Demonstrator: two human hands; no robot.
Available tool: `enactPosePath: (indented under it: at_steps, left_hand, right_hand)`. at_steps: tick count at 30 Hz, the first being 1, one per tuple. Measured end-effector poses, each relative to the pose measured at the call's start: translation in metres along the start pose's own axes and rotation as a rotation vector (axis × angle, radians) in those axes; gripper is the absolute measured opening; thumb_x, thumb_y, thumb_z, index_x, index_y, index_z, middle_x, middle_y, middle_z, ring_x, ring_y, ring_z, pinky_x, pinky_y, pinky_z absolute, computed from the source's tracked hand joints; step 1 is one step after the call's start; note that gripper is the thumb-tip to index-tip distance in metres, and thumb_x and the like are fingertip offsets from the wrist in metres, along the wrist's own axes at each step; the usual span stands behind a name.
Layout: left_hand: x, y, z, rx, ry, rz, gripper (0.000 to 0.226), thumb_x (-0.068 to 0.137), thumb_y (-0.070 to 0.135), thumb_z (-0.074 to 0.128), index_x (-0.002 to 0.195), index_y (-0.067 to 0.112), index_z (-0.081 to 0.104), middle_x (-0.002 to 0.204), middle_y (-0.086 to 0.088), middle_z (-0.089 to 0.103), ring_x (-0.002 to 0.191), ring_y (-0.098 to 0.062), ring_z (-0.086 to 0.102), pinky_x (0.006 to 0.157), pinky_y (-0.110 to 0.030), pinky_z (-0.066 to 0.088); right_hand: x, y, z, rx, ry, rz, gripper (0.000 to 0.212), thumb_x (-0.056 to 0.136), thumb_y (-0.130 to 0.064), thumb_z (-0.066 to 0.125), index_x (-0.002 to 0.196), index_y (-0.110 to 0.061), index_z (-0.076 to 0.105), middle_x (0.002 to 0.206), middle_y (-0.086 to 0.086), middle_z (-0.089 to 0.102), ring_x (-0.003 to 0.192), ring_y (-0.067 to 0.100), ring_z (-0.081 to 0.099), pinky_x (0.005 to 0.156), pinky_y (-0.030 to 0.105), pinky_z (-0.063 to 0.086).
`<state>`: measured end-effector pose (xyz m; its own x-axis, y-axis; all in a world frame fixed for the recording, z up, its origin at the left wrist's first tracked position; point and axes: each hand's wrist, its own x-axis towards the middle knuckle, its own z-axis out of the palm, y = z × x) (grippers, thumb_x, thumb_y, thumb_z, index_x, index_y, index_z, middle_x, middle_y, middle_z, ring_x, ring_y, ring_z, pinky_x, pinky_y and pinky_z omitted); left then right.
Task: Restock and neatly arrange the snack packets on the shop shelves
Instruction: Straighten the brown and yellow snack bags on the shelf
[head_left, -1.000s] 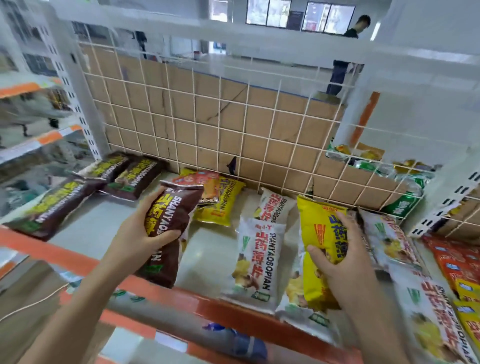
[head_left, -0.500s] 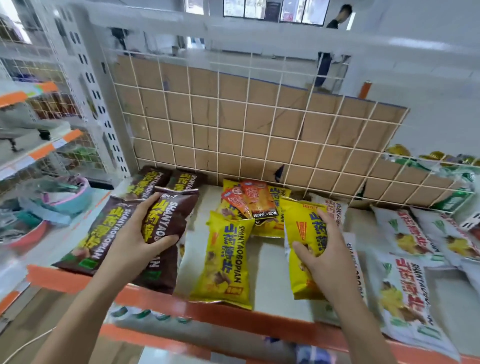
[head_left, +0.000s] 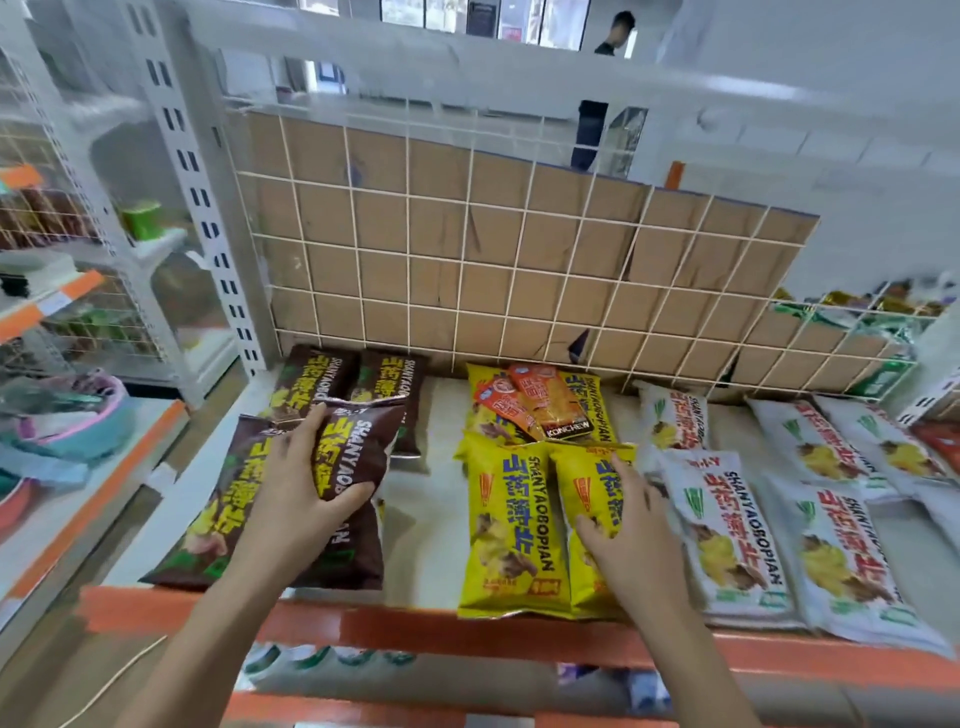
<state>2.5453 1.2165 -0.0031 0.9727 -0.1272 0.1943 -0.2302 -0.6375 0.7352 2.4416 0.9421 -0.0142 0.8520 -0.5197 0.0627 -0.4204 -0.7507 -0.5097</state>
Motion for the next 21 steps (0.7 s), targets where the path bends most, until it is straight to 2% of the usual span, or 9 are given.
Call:
enactPosePath:
  at_steps: [2, 4, 6, 9, 10, 12, 14, 18, 21]
  left_hand:
    - [-0.003, 0.004, 0.005, 0.061, -0.003, -0.003, 0.086, 0.075, 0.016, 0.075, 0.145, 0.023, 0.027, 0.133, -0.011, 0.034, 0.120, -0.025, 0.040, 0.088, -0.030, 0.032]
    - [-0.007, 0.005, 0.012, 0.104, -0.017, 0.018, 0.084, 0.075, 0.019, 0.075, 0.145, 0.025, 0.028, 0.134, -0.009, 0.031, 0.119, -0.026, 0.042, 0.089, -0.035, 0.038]
    - [-0.008, 0.003, 0.018, 0.192, -0.046, 0.022, 0.082, 0.074, 0.026, 0.075, 0.143, 0.026, 0.032, 0.137, -0.010, 0.030, 0.120, -0.030, 0.044, 0.088, -0.042, 0.045]
    - [-0.007, -0.001, 0.025, 0.371, -0.035, 0.086, 0.076, 0.070, 0.036, 0.075, 0.136, 0.015, 0.045, 0.137, -0.017, 0.038, 0.112, -0.039, 0.048, 0.087, -0.050, 0.048]
    - [-0.006, -0.002, 0.027, 0.429, -0.021, 0.115, 0.072, 0.071, 0.043, 0.070, 0.132, 0.011, 0.050, 0.134, -0.018, 0.043, 0.107, -0.040, 0.050, 0.086, -0.051, 0.048]
    - [-0.005, -0.002, 0.028, 0.510, -0.007, 0.134, 0.072, 0.073, 0.056, 0.047, 0.128, 0.009, 0.054, 0.131, -0.016, 0.049, 0.103, -0.039, 0.051, 0.086, -0.050, 0.046]
    - [-0.005, -0.002, 0.031, 0.539, -0.019, 0.131, 0.077, 0.074, 0.059, 0.032, 0.128, 0.009, 0.055, 0.130, -0.014, 0.053, 0.107, -0.037, 0.050, 0.089, -0.050, 0.044]
    - [-0.004, -0.004, 0.031, 0.559, -0.039, 0.107, 0.084, 0.076, 0.065, 0.022, 0.134, 0.012, 0.049, 0.136, -0.010, 0.049, 0.120, -0.033, 0.044, 0.097, -0.049, 0.037]
    - [-0.002, -0.007, 0.031, 0.570, -0.053, 0.107, 0.087, 0.076, 0.068, 0.019, 0.137, 0.013, 0.046, 0.138, -0.010, 0.047, 0.119, -0.034, 0.044, 0.099, -0.048, 0.035]
  right_hand:
    - [0.000, -0.003, 0.001, -0.061, -0.024, 0.014, 0.070, 0.087, -0.039, 0.054, 0.145, -0.030, 0.016, 0.148, 0.008, 0.026, 0.117, 0.026, 0.049, 0.073, 0.032, 0.038]
    - [0.001, -0.004, 0.002, -0.102, -0.022, 0.020, 0.069, 0.087, -0.043, 0.052, 0.145, -0.031, 0.016, 0.147, 0.007, 0.027, 0.114, 0.024, 0.050, 0.070, 0.030, 0.034]
    - [0.001, -0.003, 0.002, -0.127, -0.019, 0.029, 0.069, 0.087, -0.045, 0.051, 0.145, -0.032, 0.016, 0.145, 0.008, 0.028, 0.119, 0.026, 0.046, 0.076, 0.033, 0.039]
    - [0.000, -0.003, 0.003, -0.147, -0.026, 0.061, 0.070, 0.086, -0.047, 0.050, 0.145, -0.033, 0.015, 0.143, 0.009, 0.031, 0.124, 0.028, 0.042, 0.089, 0.037, 0.042]
    - [0.000, -0.003, 0.002, -0.155, -0.025, 0.069, 0.070, 0.086, -0.048, 0.049, 0.145, -0.033, 0.015, 0.142, 0.009, 0.032, 0.124, 0.028, 0.042, 0.089, 0.037, 0.041]
    - [0.000, -0.004, 0.001, -0.158, -0.032, 0.077, 0.070, 0.087, -0.049, 0.049, 0.145, -0.033, 0.014, 0.141, 0.010, 0.033, 0.123, 0.028, 0.042, 0.088, 0.037, 0.042]
    - [0.001, -0.003, 0.001, -0.157, -0.044, 0.081, 0.071, 0.086, -0.050, 0.048, 0.145, -0.034, 0.012, 0.141, 0.011, 0.032, 0.124, 0.029, 0.042, 0.089, 0.037, 0.042]
    - [0.003, 0.000, -0.003, -0.169, -0.093, 0.077, 0.073, 0.085, -0.053, 0.047, 0.145, -0.036, 0.009, 0.143, 0.011, 0.030, 0.124, 0.029, 0.043, 0.091, 0.040, 0.042]
    - [0.006, 0.004, -0.005, -0.188, -0.123, 0.056, 0.075, 0.085, -0.057, 0.046, 0.146, -0.036, 0.007, 0.145, 0.011, 0.029, 0.125, 0.028, 0.043, 0.094, 0.040, 0.042]
